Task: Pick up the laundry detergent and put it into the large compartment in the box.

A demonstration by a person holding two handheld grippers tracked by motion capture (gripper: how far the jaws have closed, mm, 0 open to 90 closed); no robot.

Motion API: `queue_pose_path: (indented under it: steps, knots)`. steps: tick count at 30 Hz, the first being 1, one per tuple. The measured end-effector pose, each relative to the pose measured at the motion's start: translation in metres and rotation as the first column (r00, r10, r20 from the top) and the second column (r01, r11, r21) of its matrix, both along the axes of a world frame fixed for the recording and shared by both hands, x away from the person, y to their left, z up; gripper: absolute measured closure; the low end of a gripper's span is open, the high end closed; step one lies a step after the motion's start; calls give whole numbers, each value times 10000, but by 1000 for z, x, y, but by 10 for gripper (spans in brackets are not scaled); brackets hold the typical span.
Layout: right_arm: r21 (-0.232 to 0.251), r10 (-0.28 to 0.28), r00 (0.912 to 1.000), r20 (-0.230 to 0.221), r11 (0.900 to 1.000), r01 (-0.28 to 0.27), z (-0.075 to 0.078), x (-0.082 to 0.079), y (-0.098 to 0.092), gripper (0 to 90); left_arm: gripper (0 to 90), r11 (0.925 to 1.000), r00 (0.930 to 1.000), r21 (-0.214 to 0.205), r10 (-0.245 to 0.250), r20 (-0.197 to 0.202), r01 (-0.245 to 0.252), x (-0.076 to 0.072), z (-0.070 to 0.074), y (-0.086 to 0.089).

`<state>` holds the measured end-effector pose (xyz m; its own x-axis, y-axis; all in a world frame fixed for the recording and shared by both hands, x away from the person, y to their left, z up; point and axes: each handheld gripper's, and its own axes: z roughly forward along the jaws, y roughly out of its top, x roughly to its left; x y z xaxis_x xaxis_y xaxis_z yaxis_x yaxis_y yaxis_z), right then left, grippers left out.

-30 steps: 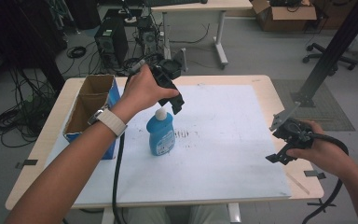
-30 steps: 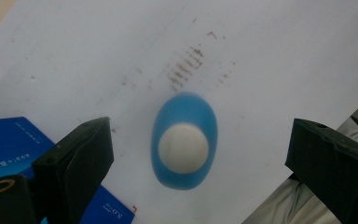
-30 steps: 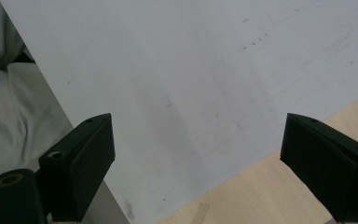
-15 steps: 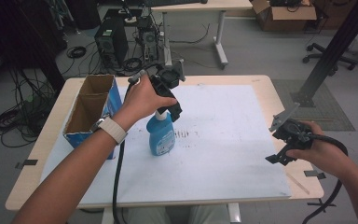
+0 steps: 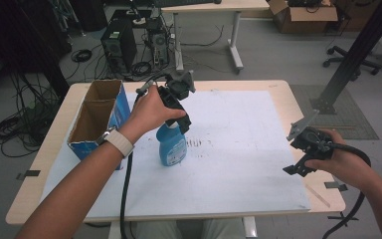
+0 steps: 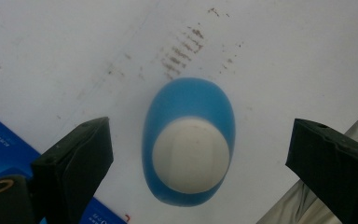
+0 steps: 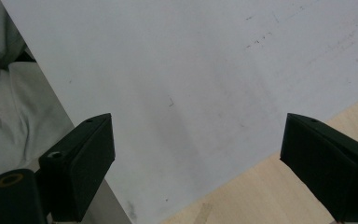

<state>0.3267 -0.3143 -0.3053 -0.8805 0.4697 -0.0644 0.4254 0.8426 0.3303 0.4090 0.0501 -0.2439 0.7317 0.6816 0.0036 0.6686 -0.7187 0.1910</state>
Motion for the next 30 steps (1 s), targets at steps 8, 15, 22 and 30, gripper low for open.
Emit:
queue_pose_path:
  steps: [8,15,22,30]
  knots:
    - [-11,3,10000,-11,10000,-4,0,0,1,99,72,9998,9997,18,-173,-190,173,0,-13,2]
    - [-7,5,10000,-33,10000,-5,-1,0,2,99,72,9998,9995,17,-184,-274,184,1,-21,4]
    - [-16,-5,10000,-47,10000,5,-2,0,2,99,74,9998,9991,-14,-211,-355,211,1,-29,5]
    - [-30,-6,10000,-64,10000,6,-2,0,3,99,74,9998,9993,-39,-174,-345,173,2,-35,5]
